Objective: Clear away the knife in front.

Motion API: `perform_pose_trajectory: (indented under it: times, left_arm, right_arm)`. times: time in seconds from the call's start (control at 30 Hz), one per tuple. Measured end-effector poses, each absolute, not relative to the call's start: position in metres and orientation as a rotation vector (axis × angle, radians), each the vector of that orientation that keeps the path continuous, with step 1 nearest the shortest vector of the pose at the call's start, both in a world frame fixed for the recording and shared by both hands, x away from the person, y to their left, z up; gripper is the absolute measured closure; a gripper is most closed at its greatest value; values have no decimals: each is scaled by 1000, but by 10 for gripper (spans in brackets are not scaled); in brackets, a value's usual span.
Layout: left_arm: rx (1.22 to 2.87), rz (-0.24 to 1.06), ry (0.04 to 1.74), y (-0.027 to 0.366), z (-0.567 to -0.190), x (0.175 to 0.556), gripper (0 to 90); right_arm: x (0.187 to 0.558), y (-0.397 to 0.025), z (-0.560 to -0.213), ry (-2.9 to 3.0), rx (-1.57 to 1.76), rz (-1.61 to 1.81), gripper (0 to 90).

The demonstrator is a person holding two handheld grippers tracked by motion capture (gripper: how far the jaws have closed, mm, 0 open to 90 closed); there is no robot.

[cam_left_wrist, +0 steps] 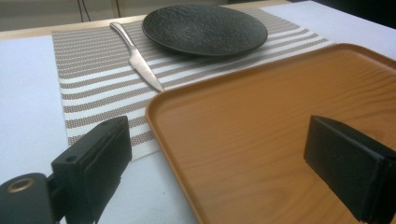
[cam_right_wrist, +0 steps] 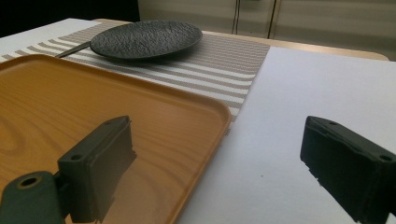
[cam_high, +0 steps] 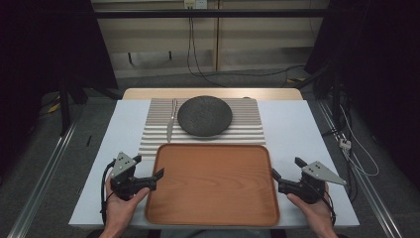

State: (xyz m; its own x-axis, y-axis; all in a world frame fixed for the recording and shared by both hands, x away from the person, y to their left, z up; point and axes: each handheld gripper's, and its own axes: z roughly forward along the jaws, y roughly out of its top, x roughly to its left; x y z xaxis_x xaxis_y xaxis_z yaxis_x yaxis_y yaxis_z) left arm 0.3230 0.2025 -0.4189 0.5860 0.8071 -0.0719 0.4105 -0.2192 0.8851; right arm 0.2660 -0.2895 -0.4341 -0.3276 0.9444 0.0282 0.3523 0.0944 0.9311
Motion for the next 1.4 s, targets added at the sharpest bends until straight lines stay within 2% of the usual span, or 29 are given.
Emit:
perform_pose_trajectory:
  times: [0.57, 1.03, 1.3, 1.4]
  left_arm:
    - [1837, 497, 992, 199, -415, 327, 72]
    - [1841, 503, 964, 194, -405, 336, 71]
    - [1858, 505, 954, 190, -401, 349, 70]
    - [1864, 499, 953, 187, -399, 354, 72]
  right_arm:
    - [269, -289, -436, 1783, 1276, 1256, 61]
    - [270, -287, -438, 1805, 1282, 1285, 84]
    - [271, -287, -440, 1826, 1275, 1292, 55]
    - [272, -287, -440, 1833, 1270, 1288, 10]
